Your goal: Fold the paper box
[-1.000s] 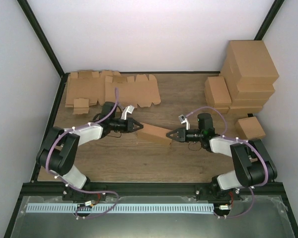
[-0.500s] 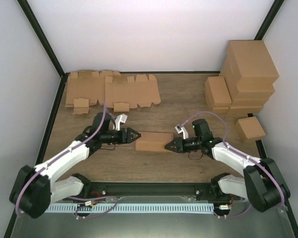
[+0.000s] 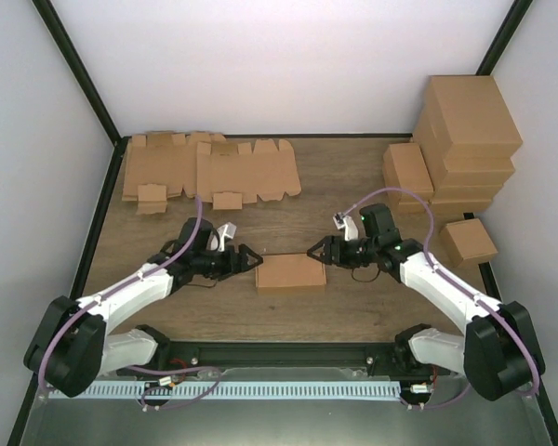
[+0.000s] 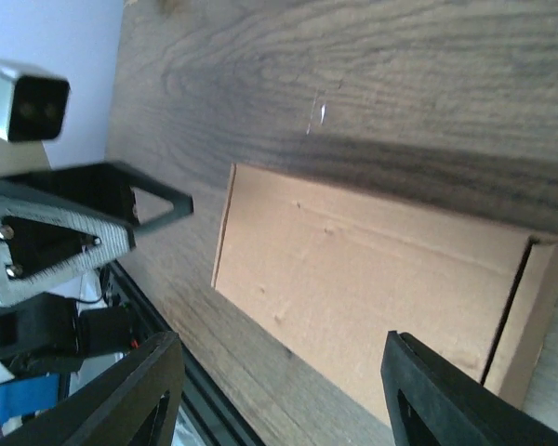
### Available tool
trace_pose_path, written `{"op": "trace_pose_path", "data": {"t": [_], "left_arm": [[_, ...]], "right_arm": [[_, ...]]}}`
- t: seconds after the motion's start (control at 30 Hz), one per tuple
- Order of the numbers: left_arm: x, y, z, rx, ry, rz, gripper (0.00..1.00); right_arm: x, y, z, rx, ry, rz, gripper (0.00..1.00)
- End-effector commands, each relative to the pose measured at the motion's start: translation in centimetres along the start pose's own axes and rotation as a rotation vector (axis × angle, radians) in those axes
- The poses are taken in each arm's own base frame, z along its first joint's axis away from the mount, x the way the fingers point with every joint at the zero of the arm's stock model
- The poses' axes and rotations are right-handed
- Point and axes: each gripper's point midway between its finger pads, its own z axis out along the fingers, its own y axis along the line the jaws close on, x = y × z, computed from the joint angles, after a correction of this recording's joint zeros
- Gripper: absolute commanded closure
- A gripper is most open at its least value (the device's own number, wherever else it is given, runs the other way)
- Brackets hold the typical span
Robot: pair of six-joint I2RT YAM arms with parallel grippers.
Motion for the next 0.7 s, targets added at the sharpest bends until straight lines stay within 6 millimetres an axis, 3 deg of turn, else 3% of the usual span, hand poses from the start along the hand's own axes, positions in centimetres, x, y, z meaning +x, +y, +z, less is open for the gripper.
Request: {"op": "trace_pose_path", "data": {"t": [0.0, 0.1, 0.17, 0.27, 0.47, 0.6, 0.67], "left_arm": [[1.0, 0.4, -0.1, 0.011, 0.018, 0.002, 0.22], [1.4, 0.7, -0.3, 0.014, 0.007, 0.003, 0.27], [1.7, 1.1, -0.3, 0.022, 0.001, 0.0, 0.27], [1.9, 1.6, -0.2, 0.025, -0.016, 0.004, 0.3], [2.6, 2.0, 0.9, 0.067, 0.02, -0.006, 0.46], [2.4, 0.7, 1.8, 0.162, 0.052, -0.02, 0.45], [2.4, 1.2, 2.2, 0.149, 0.051, -0.035, 0.5]], "right_arm": [[-2.3, 0.4, -0.5, 0.042, -0.056, 0.027, 0.39], [-2.6, 0.0, -0.5, 0.051, -0.096, 0.023, 0.35], [-2.4, -0.9, -0.3, 0.068, -0.11, 0.024, 0.22], [-1.3, -2.2, -0.1, 0.096, -0.103, 0.037, 0.13], [0.7, -3.3, 0.2, 0.101, -0.077, 0.073, 0.11], [1.3, -3.6, 0.2, 0.09, -0.083, 0.07, 0.11], [1.6, -3.8, 0.2, 0.09, -0.08, 0.075, 0.11]]}}
